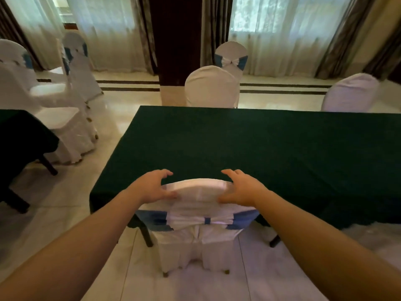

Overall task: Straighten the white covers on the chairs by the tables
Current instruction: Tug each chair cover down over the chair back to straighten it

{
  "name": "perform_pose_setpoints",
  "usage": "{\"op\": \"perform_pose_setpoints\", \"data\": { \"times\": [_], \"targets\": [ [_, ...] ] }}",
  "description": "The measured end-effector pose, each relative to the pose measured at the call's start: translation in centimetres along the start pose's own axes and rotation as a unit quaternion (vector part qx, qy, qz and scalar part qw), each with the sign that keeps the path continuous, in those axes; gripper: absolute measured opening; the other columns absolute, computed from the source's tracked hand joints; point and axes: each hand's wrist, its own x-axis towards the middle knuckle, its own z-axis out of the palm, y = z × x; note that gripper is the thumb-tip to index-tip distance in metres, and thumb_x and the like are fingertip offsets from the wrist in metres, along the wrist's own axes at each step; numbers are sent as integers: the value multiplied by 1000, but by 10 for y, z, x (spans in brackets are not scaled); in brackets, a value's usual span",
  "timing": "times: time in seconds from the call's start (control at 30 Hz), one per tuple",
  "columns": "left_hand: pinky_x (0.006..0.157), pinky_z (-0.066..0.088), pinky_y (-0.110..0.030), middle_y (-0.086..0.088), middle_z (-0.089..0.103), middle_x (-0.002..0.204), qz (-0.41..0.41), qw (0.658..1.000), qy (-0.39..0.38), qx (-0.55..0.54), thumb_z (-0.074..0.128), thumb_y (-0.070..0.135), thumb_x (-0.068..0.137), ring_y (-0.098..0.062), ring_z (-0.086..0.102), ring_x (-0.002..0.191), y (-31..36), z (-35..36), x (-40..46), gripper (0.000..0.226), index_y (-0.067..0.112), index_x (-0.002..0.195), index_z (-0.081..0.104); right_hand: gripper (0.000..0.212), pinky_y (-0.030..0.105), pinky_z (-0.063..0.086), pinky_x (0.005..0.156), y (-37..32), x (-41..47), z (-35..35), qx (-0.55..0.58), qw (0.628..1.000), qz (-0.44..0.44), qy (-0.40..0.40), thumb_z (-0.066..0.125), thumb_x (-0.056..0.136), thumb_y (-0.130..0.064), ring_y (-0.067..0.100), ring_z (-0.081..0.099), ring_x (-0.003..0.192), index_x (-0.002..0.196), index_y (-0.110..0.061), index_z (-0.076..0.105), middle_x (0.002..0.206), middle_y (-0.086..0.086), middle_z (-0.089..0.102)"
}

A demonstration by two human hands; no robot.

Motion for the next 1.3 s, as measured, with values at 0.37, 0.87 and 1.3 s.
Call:
{"op": "perform_pose_setpoints", "data": {
  "times": [0.37, 0.87, 1.3],
  "targets": [
    [81, 54, -38, 9, 63, 91, 21, 1000, 20, 4, 79, 45, 77, -12, 59, 85, -18, 18, -7, 33, 35, 103, 63, 32, 35, 48, 70, 17, 5, 19, -115, 993, 20, 22, 72, 83, -35, 18, 56, 81, 106, -32, 50, 94, -3, 59],
    [64, 45, -27, 14, 59, 87, 47, 996, 70, 23, 73, 45, 83, -5, 55, 77, -6, 43, -13, 29, 35, 108, 60, 26, 31, 39, 66, 40, -26, 16, -129, 988, -59, 54, 71, 87, -36, 16, 54, 77, 97, -35, 47, 87, -8, 57],
    [71, 50, -34, 7, 63, 91, 63, 995, 82, 16, 74, 45, 82, -16, 60, 84, 39, 59, -9, 34, 33, 113, 63, 25, 31, 39, 61, 86, -39, 1, -115, 990, -48, 59, 74, 84, -36, 12, 53, 72, 89, -36, 50, 82, -10, 58]
  ]
}}
